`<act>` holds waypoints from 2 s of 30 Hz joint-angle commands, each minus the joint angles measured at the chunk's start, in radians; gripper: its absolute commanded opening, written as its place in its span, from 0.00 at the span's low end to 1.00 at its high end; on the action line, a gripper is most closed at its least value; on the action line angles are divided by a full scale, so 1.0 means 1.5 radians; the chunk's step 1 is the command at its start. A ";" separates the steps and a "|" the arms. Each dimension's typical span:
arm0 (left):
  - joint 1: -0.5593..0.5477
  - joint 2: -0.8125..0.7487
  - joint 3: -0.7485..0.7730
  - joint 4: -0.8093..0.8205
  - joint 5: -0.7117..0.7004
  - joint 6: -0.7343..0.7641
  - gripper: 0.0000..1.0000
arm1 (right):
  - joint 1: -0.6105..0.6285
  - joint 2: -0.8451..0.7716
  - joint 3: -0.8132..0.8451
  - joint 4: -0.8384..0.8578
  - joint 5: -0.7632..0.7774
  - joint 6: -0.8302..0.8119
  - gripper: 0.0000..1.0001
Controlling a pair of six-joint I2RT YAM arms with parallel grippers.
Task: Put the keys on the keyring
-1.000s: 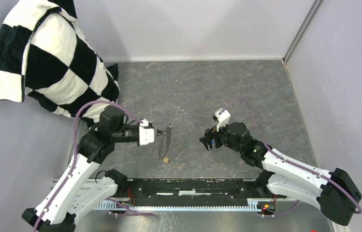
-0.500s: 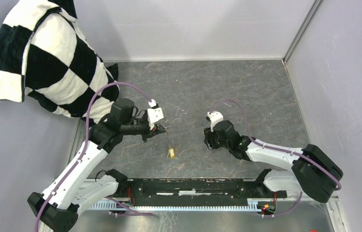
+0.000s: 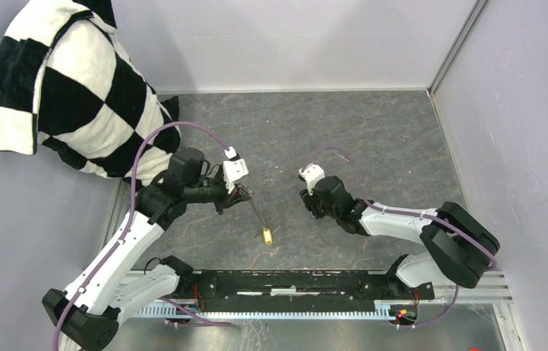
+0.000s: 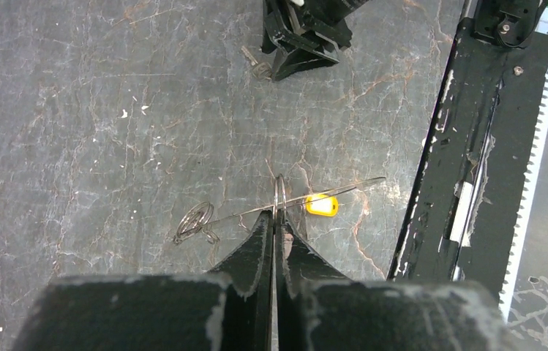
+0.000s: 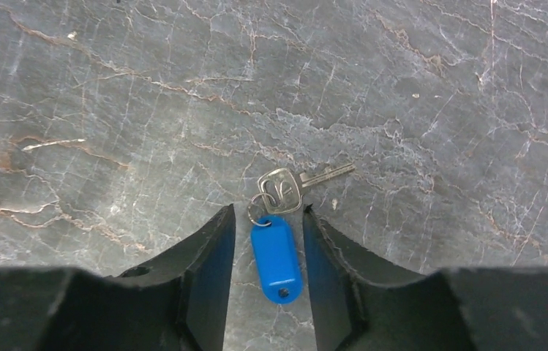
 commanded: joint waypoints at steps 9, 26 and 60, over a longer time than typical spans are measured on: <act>-0.003 0.015 0.053 -0.008 0.000 -0.040 0.02 | -0.004 0.059 0.037 0.040 -0.011 -0.082 0.31; -0.003 0.023 0.071 -0.026 -0.021 -0.043 0.02 | -0.003 0.009 0.026 0.050 -0.093 -0.094 0.00; -0.003 0.012 0.045 -0.029 0.003 -0.043 0.02 | -0.065 0.065 0.059 0.074 -0.383 -0.032 0.19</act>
